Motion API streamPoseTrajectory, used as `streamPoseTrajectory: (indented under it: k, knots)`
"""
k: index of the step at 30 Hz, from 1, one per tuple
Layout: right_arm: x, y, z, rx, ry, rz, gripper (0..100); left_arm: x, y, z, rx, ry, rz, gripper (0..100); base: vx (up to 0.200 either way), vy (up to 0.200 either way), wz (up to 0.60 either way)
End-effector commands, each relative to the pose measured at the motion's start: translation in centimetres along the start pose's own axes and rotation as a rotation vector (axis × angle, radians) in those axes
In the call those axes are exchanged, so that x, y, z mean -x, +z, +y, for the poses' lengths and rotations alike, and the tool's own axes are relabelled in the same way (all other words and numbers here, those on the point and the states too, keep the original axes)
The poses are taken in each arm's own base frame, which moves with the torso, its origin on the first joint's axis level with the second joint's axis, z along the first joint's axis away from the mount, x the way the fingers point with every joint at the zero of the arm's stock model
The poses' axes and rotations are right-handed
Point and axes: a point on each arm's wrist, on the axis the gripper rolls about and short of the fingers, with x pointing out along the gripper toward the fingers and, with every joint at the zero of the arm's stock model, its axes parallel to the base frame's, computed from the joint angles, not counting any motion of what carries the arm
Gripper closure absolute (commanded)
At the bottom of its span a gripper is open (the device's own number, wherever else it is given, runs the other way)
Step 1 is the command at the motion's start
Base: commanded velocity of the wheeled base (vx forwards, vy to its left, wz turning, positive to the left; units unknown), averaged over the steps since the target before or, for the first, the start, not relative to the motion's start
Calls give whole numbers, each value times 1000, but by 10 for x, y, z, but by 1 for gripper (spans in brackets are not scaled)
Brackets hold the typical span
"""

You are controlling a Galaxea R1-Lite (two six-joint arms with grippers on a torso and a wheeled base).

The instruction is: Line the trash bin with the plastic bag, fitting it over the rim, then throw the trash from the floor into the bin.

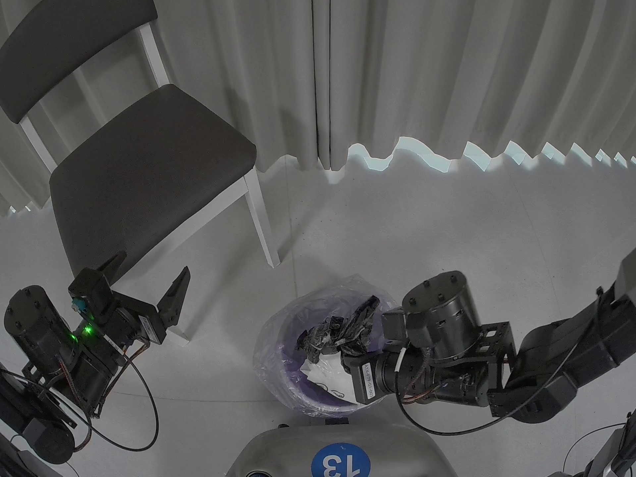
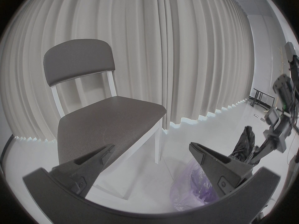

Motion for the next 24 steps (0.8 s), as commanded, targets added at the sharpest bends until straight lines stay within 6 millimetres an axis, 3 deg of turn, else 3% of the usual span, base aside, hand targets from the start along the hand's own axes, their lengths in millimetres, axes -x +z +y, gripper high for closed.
streamPoseTrajectory:
  k: [1, 13, 24]
  knots:
    - [-31, -24, -14, -5, -51, 90, 100, 0, -1, -2, 1, -9, 7, 0, 0, 0, 0]
    - [-76, -28, -53, -78, -39, 81, 100, 1, -2, -6, 8, -34, -2, 0, 0, 0, 0]
    - [-111, -45, -64, -79, -50, 138, 100, 1, -3, -7, 8, -34, -1, 0, 0, 0, 0]
